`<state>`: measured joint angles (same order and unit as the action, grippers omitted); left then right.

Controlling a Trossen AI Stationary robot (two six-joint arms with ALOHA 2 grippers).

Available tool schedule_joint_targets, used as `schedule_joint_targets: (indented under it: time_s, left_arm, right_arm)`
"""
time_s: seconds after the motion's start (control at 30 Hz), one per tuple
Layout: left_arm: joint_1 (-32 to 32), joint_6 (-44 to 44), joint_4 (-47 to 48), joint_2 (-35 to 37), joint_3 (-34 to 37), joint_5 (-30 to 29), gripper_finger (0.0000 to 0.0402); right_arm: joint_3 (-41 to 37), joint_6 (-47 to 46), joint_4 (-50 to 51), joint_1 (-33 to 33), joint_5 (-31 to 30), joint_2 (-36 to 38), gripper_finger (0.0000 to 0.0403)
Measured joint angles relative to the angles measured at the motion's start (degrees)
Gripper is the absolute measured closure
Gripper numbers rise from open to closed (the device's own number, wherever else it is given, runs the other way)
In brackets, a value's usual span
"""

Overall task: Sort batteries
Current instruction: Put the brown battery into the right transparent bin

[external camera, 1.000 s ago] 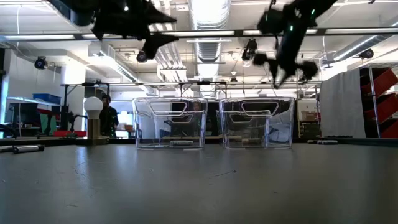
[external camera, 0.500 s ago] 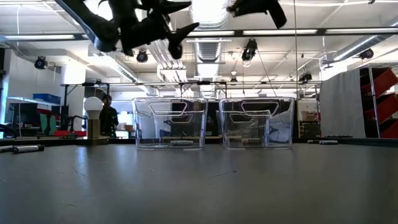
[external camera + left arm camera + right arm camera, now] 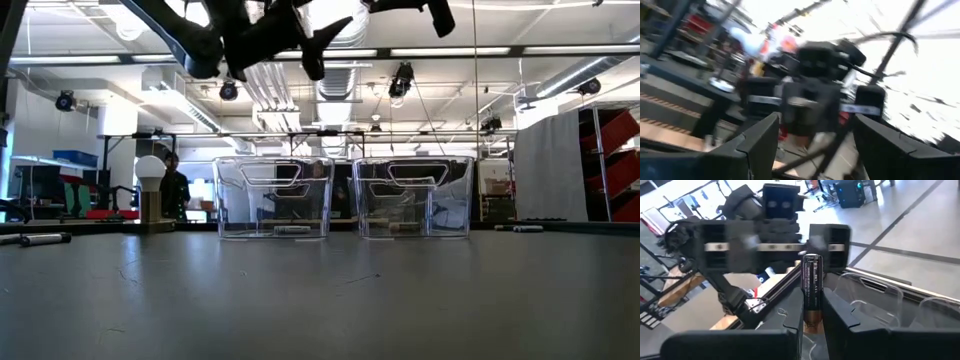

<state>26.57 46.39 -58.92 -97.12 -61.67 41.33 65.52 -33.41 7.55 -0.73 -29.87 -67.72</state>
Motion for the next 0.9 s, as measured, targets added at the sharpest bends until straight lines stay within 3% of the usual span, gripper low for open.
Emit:
schedule_joint_targets:
  time_s: [0.3, 0.47, 0.6, 0.73, 0.9]
  left_arm:
    - [-0.3, 1.3, 0.9, -2.4, -2.3, -1.6, 0.0170]
    - [0.8, 1.8, 1.1, -1.8, -2.3, 0.4, 0.0170]
    - [2.5, 1.0, 4.5, 2.1, -2.4, 3.2, 0.0171]
    - [3.5, -8.5, 19.5, 9.6, -2.4, 1.4, 0.0171]
    - [3.5, -25.5, 45.5, 20.3, -2.4, -8.0, 0.0171]
  right_arm:
    - [0.0, 0.9, 0.4, 0.0, 0.1, 0.6, 0.0362]
    - [0.0, -2.0, 10.5, 2.6, -0.1, 2.6, 0.0364]
    - [0.0, -3.0, 14.9, 7.9, 6.7, 1.1, 0.0364]
    - [1.1, -2.9, 21.7, 14.4, 15.9, -3.4, 0.0364]
    - [6.5, 2.3, 38.3, 20.9, 20.9, -12.4, 0.0364]
